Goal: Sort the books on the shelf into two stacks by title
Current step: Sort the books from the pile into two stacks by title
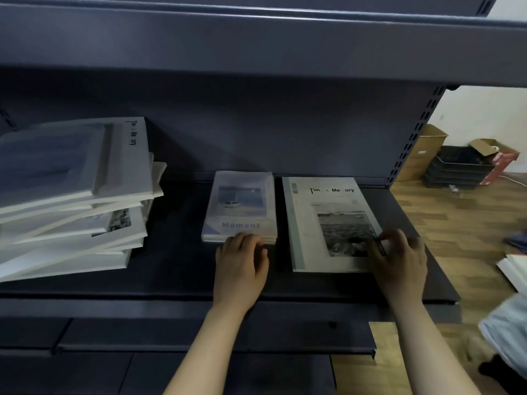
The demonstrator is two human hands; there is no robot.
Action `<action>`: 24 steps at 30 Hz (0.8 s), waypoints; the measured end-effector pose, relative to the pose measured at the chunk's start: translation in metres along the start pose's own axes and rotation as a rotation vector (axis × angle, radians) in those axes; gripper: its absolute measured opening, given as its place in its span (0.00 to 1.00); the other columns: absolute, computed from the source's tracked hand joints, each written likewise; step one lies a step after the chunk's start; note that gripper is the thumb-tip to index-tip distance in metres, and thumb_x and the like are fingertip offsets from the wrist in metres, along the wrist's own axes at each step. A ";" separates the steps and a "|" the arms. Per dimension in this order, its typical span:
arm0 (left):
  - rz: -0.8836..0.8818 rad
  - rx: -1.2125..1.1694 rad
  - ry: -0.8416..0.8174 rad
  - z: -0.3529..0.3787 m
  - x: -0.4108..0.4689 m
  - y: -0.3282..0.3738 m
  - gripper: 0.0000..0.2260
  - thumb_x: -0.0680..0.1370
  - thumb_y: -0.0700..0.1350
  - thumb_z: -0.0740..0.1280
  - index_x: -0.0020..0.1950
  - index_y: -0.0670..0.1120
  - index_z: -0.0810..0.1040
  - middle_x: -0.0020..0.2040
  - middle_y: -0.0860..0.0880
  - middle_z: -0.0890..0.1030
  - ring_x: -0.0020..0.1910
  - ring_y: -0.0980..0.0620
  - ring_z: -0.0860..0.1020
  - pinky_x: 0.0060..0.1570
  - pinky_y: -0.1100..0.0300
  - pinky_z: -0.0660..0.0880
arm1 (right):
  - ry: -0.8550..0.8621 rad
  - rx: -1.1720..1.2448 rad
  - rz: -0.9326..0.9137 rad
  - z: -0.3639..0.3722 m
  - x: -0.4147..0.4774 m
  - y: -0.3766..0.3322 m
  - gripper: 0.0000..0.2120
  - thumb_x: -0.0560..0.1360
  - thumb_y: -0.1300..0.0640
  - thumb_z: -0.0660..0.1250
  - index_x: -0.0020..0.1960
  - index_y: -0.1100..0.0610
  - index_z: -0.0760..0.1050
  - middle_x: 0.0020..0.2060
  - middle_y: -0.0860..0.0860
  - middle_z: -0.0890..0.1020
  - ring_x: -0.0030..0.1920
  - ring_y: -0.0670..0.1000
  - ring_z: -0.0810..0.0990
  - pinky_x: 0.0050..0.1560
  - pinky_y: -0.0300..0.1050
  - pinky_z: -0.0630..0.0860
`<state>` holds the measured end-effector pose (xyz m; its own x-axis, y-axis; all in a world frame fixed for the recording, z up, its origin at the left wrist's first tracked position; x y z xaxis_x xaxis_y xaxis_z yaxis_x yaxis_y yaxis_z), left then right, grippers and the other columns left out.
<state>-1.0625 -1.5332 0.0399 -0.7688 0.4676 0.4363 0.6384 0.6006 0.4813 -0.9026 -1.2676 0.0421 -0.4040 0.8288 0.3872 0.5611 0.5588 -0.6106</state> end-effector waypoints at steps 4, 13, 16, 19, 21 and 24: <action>-0.001 0.001 0.002 0.000 0.000 -0.001 0.03 0.75 0.45 0.66 0.49 0.49 0.76 0.48 0.51 0.77 0.49 0.52 0.74 0.52 0.58 0.68 | -0.173 0.012 -0.099 0.008 -0.005 -0.007 0.19 0.69 0.44 0.72 0.55 0.53 0.77 0.61 0.59 0.72 0.60 0.65 0.71 0.56 0.59 0.68; -0.018 -0.023 0.008 0.000 -0.001 -0.003 0.04 0.75 0.44 0.65 0.49 0.48 0.76 0.48 0.51 0.77 0.49 0.52 0.74 0.52 0.57 0.70 | -0.421 -0.019 -0.159 0.016 -0.017 -0.012 0.40 0.58 0.35 0.75 0.67 0.45 0.72 0.76 0.54 0.59 0.74 0.59 0.56 0.69 0.58 0.59; -0.019 -0.014 0.003 0.000 -0.002 -0.003 0.03 0.75 0.44 0.65 0.48 0.48 0.76 0.48 0.51 0.77 0.48 0.52 0.74 0.52 0.57 0.69 | -0.373 -0.001 -0.170 0.014 -0.020 -0.013 0.38 0.59 0.37 0.75 0.67 0.46 0.74 0.75 0.54 0.61 0.73 0.59 0.58 0.68 0.56 0.62; -0.023 -0.014 -0.004 0.000 -0.002 -0.002 0.03 0.75 0.43 0.65 0.48 0.48 0.76 0.47 0.52 0.76 0.48 0.53 0.74 0.52 0.58 0.69 | -0.346 -0.014 -0.179 0.015 -0.022 -0.013 0.40 0.57 0.30 0.69 0.66 0.45 0.75 0.75 0.54 0.63 0.73 0.59 0.60 0.67 0.56 0.64; -0.023 -0.012 -0.004 -0.001 -0.002 -0.001 0.03 0.75 0.43 0.65 0.48 0.49 0.75 0.47 0.52 0.76 0.47 0.53 0.73 0.52 0.58 0.68 | -0.320 -0.009 -0.177 0.014 -0.023 -0.012 0.41 0.56 0.27 0.66 0.66 0.46 0.75 0.74 0.54 0.64 0.72 0.59 0.61 0.66 0.56 0.65; -0.024 -0.006 -0.006 -0.001 -0.002 0.000 0.03 0.75 0.43 0.65 0.48 0.49 0.75 0.47 0.52 0.76 0.47 0.52 0.73 0.51 0.57 0.69 | -0.287 -0.009 -0.193 0.013 -0.025 -0.013 0.40 0.57 0.27 0.64 0.65 0.46 0.75 0.74 0.55 0.64 0.71 0.60 0.63 0.65 0.58 0.66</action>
<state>-1.0611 -1.5345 0.0397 -0.7840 0.4570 0.4202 0.6202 0.6078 0.4960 -0.9088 -1.2958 0.0315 -0.6891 0.6666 0.2841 0.4604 0.7056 -0.5387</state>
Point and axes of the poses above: each hand's wrist, its own x-axis towards the middle knuckle, its own z-axis out of the palm, y = z × x, the point moved 9 cm from there along x, towards the middle knuckle
